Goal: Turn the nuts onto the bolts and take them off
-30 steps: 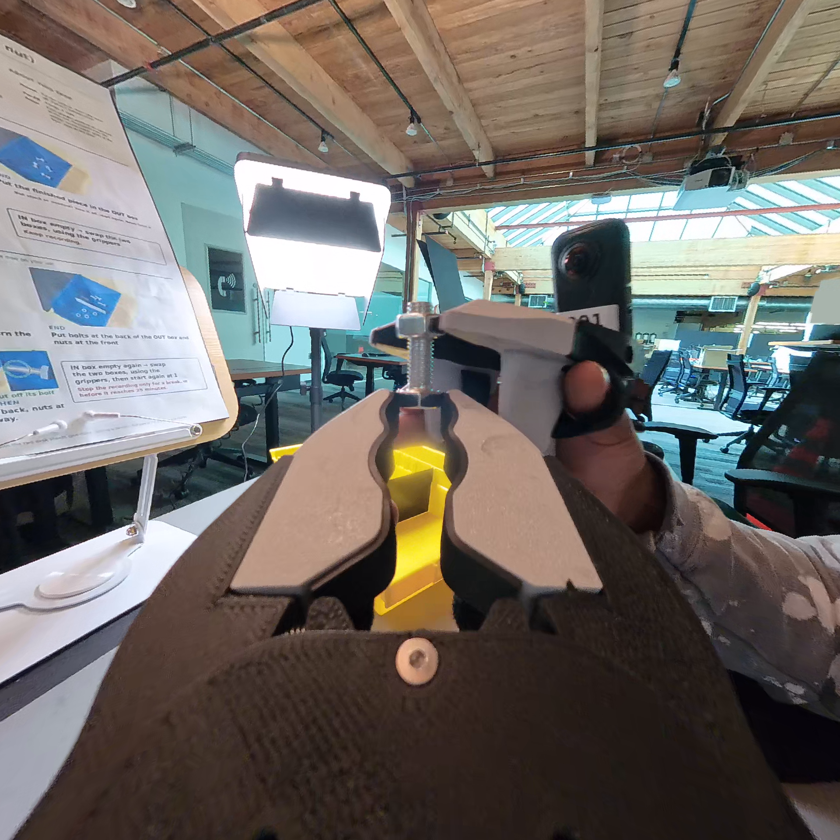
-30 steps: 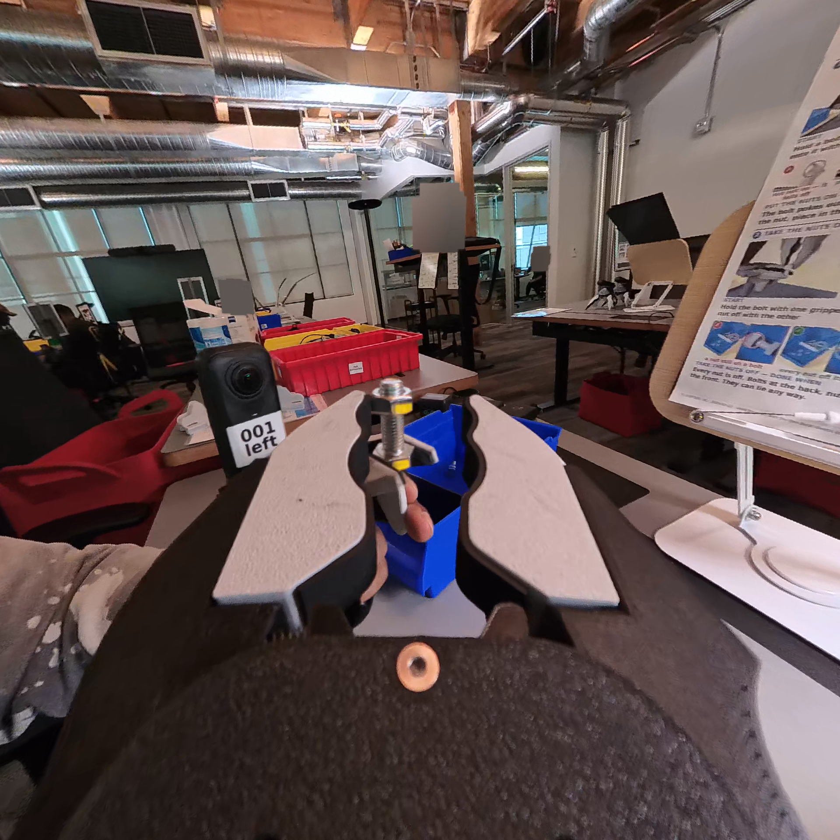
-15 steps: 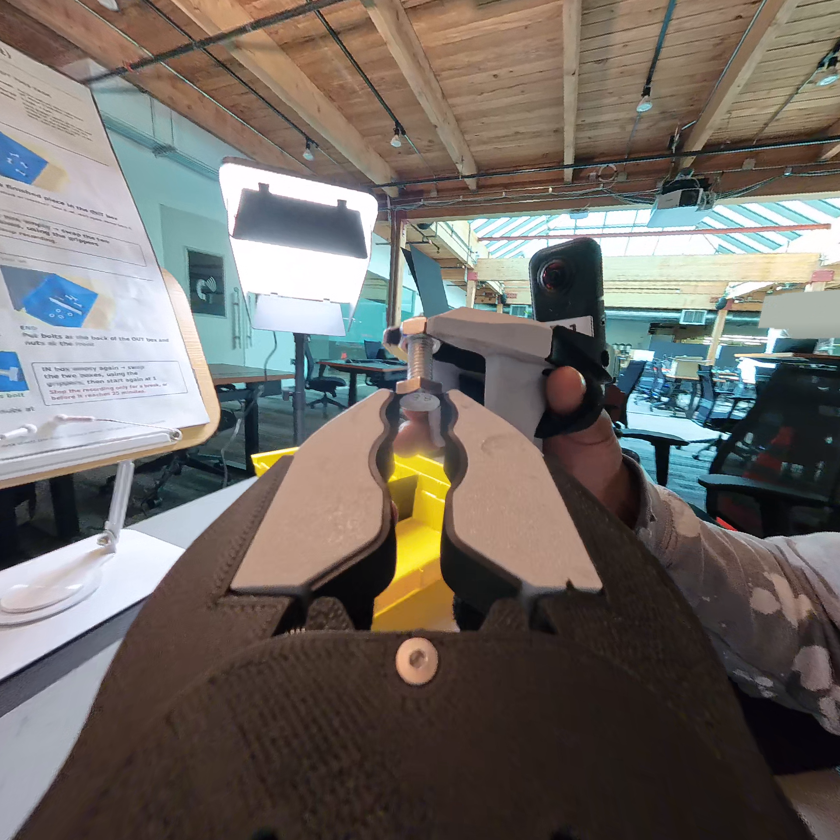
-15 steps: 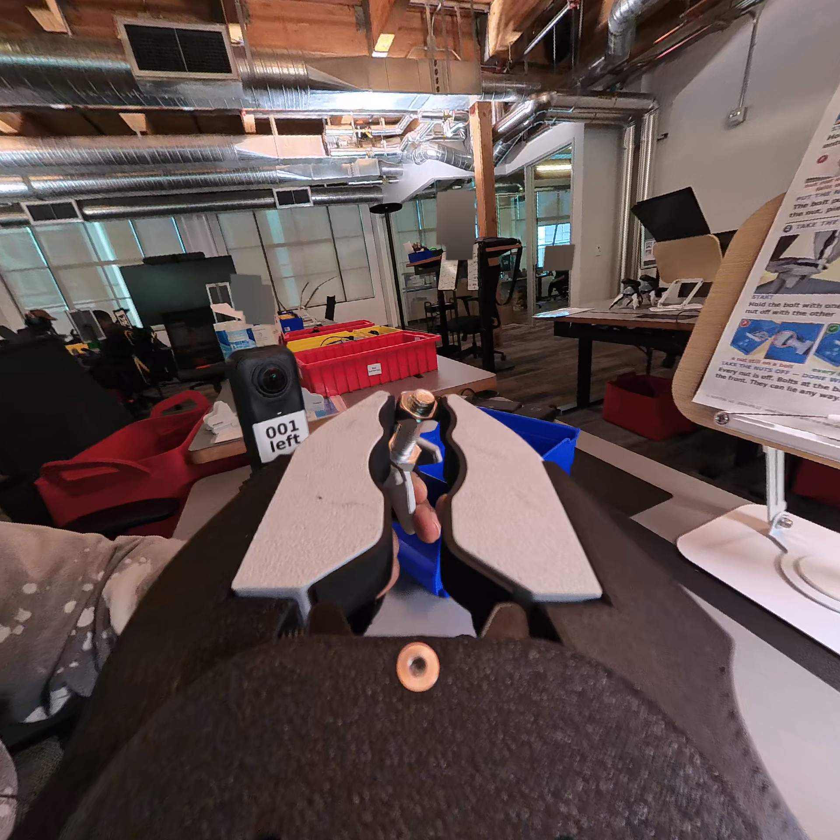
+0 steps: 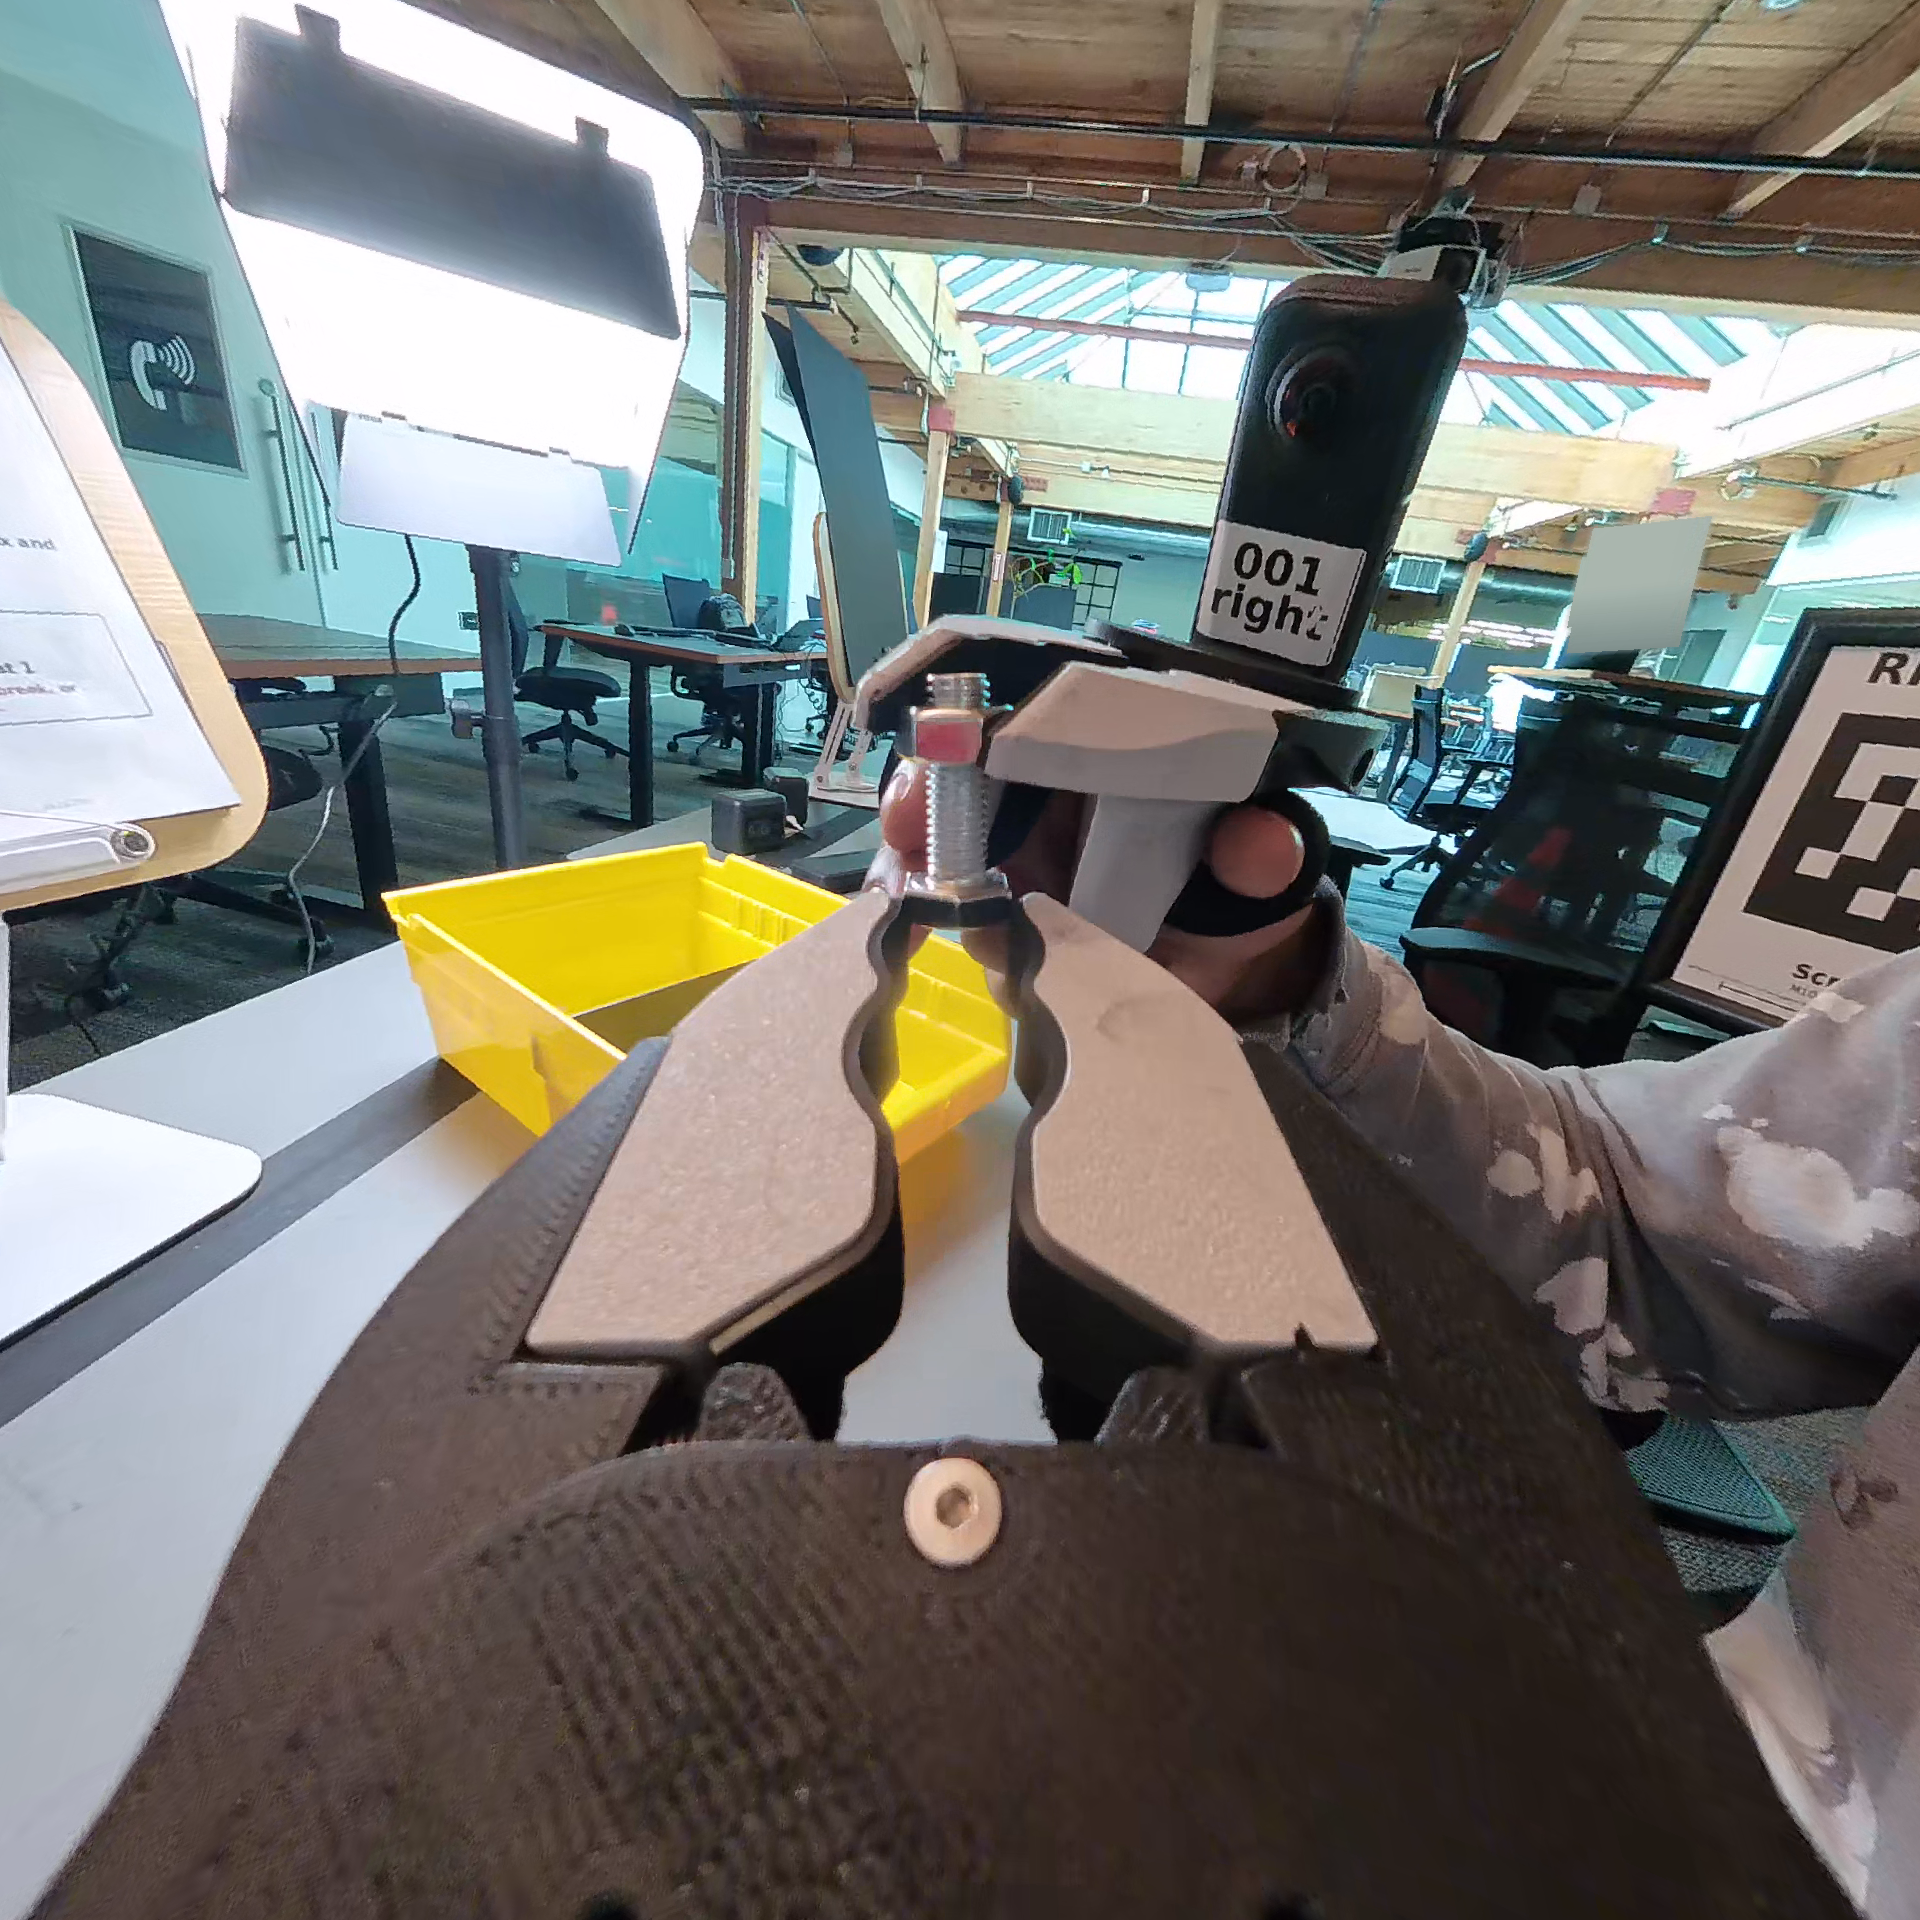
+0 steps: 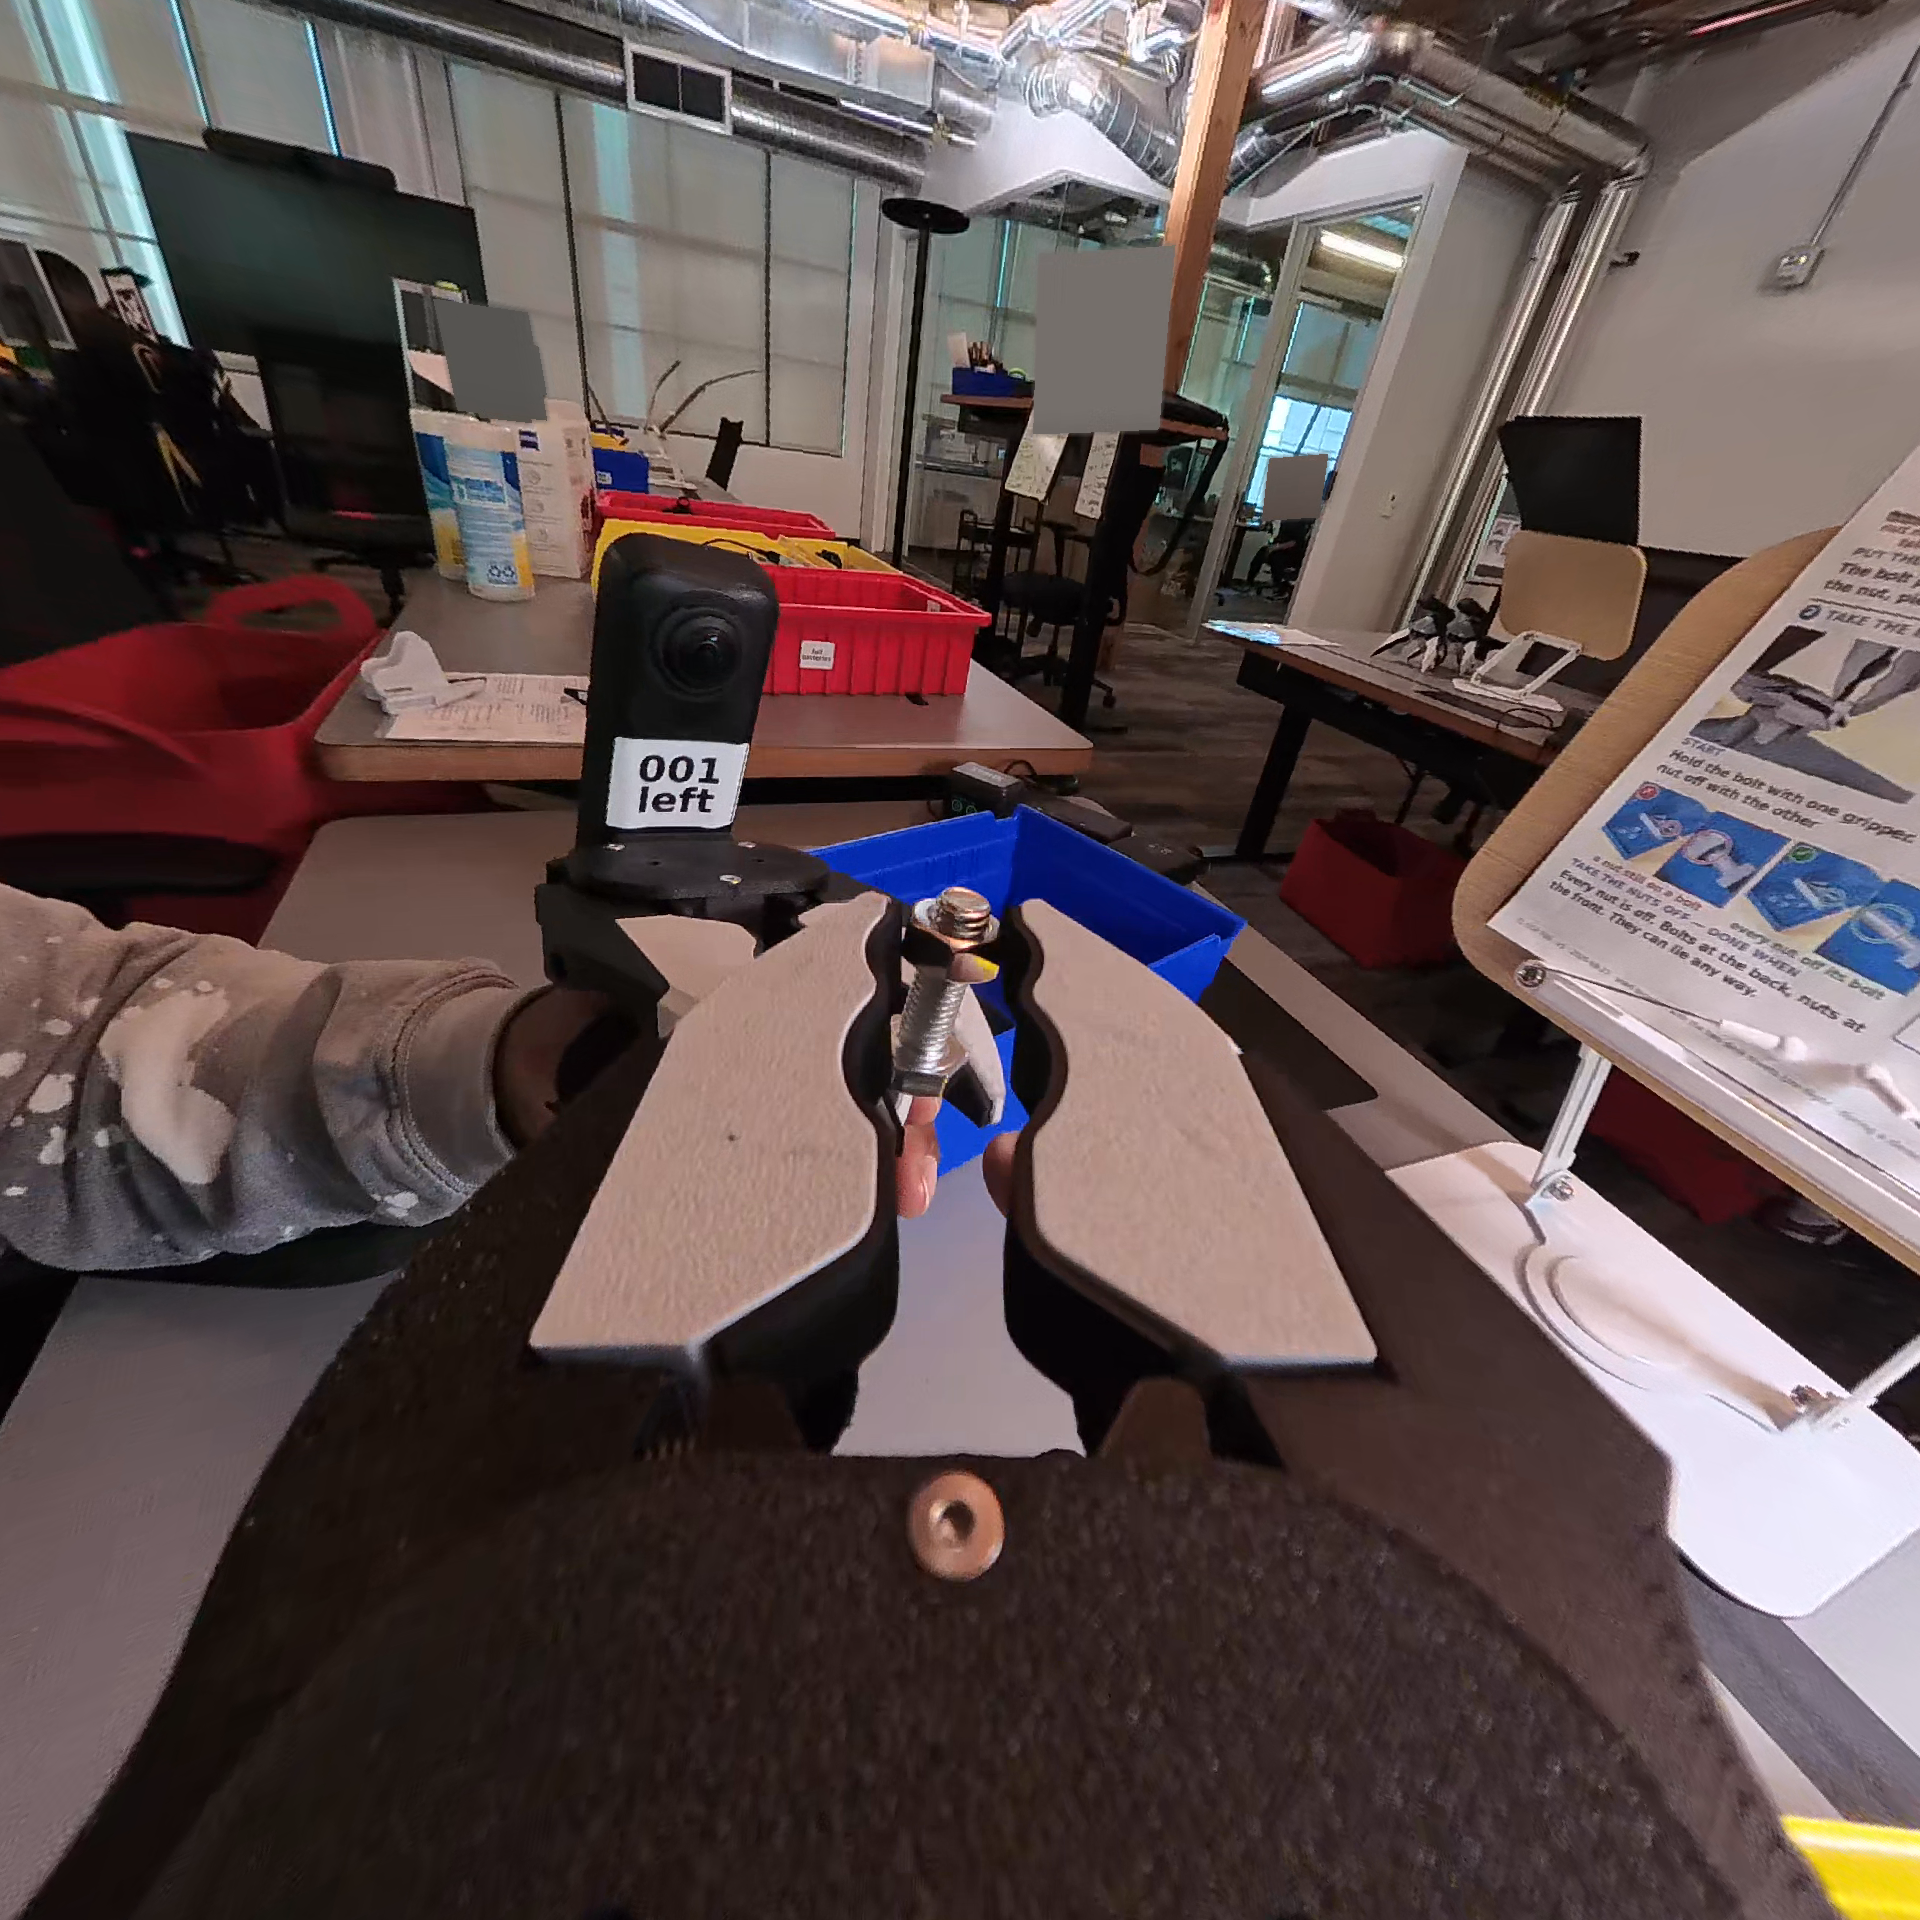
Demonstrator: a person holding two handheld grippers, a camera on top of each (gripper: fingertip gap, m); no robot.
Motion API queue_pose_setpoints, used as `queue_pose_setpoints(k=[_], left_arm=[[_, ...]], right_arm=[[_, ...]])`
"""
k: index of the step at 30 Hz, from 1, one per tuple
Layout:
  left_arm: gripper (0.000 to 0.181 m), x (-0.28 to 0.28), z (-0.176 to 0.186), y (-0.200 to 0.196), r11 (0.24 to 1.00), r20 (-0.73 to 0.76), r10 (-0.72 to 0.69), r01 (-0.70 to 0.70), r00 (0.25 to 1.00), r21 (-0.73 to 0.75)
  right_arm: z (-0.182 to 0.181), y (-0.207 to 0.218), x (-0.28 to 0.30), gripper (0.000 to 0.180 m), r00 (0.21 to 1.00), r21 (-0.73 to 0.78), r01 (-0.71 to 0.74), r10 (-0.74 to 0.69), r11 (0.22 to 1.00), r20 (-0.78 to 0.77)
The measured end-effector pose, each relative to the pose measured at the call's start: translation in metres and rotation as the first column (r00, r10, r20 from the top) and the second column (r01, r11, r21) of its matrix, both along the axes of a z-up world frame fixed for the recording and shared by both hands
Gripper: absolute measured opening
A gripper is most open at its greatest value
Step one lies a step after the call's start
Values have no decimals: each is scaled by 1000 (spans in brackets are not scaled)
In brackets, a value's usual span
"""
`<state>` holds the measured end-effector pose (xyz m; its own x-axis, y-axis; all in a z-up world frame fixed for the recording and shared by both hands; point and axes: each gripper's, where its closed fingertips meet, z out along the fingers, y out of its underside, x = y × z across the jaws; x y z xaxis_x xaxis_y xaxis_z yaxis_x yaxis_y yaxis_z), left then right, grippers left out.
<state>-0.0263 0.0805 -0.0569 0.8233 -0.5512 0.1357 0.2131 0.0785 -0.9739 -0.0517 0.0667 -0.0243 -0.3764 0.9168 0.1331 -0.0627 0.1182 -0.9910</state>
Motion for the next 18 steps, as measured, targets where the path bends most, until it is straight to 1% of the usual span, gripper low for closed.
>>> queue_pose_setpoints(k=[8, 11, 15, 16, 18], left_arm=[[19, -2, 4, -1, 1000, 46, -12, 12, 999, 10], [18, -3, 3, -1, 1000, 25, 2, -2, 1000, 9], [18, -3, 5, -2, 999, 5, 31, -31, 1000, 42], [18, -3, 6, -3, 998, 4, 37, -37, 999, 58], [18, -2, 10, -6, 994, -4, 46, -46, 999, 101]], right_arm=[[0, 0, -1, 18, 1000, -2, 5, -5, 1000, -5], [0, 0, -2, 18, 1000, -8, 5, -5, 1000, -7], [2, -1, -1, 18, 1000, -41, -17, 16, 999, -14], [2, -2, -1, 20, 999, -61, -31, 30, 998, -16], [5, -1, 0, 32, 998, -108, -54, 52, 993, -24]])
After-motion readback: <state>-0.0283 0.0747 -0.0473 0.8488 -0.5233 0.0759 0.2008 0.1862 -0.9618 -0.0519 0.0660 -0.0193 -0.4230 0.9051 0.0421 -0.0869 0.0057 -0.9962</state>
